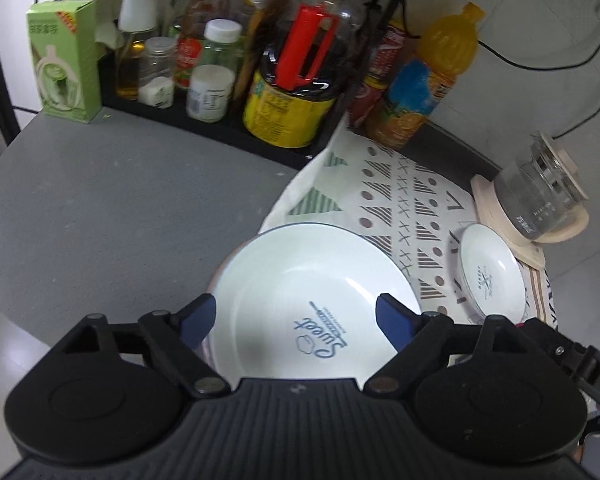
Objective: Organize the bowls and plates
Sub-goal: 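Move both grippers to the 'BAKERY' white plate and close on its rim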
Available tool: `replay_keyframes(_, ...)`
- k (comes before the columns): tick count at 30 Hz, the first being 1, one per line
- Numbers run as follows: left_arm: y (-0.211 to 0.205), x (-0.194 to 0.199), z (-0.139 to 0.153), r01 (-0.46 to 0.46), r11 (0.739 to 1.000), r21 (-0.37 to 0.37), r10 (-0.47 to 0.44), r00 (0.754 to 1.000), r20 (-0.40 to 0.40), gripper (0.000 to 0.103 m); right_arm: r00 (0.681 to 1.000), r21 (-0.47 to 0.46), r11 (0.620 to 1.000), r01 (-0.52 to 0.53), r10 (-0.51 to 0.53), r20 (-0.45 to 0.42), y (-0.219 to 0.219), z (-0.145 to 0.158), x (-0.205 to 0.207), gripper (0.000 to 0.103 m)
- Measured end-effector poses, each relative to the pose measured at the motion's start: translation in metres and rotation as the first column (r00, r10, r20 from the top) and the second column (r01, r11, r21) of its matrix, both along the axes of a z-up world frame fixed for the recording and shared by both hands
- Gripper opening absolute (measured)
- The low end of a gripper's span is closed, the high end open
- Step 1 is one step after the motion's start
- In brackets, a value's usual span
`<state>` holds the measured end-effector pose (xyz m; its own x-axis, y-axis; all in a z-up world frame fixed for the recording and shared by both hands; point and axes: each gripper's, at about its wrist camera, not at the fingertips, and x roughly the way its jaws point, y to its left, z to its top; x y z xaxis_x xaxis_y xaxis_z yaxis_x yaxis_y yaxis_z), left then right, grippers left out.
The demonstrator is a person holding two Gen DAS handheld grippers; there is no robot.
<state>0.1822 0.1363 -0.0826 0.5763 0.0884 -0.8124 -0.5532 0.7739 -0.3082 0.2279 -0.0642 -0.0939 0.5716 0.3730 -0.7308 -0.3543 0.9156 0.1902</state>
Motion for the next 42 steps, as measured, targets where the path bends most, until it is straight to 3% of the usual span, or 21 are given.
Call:
replay_keyframes(5,-0.016,0.019,0.008,0.067,0.998,0.007,-0.067,0.998,0.008,0.092,0.998,0.006,0.999,0.051,-0.051,0.023,-0.020,0.011,0.008,0.103)
replay_keyframes(25,-0.085,0.124,0.013,0.221,0.975,-0.033,-0.221,0.975,0.010,0.092,0.970,0.030,0.970,0.243,-0.243,-0.016,-0.109,0.017,0.075,0.099)
replay_keyframes(34,-0.107,0.162,-0.006,0.253,0.966,-0.056,-0.254,0.967,-0.014,0.090,0.960,0.048,0.962,0.267,-0.262,-0.098,-0.136,0.005,0.109,0.082)
replay_keyframes(37,-0.115,0.177,-0.014,0.260,0.964,-0.062,-0.262,0.965,-0.031,0.088,0.956,0.063,0.962,0.264,-0.253,-0.147,-0.143,-0.005,0.120,0.067)
replay_keyframes(40,-0.119,0.189,-0.023,0.258,0.963,-0.082,-0.263,0.964,-0.048,0.078,0.949,0.068,0.961,0.267,-0.250,-0.193,-0.150,-0.015,0.133,0.057)
replay_keyframes(42,-0.121,0.197,-0.031,0.255,0.961,-0.108,-0.263,0.962,-0.070,0.066,0.943,0.071,0.960,0.269,-0.248,-0.223,-0.155,-0.023,0.142,0.049)
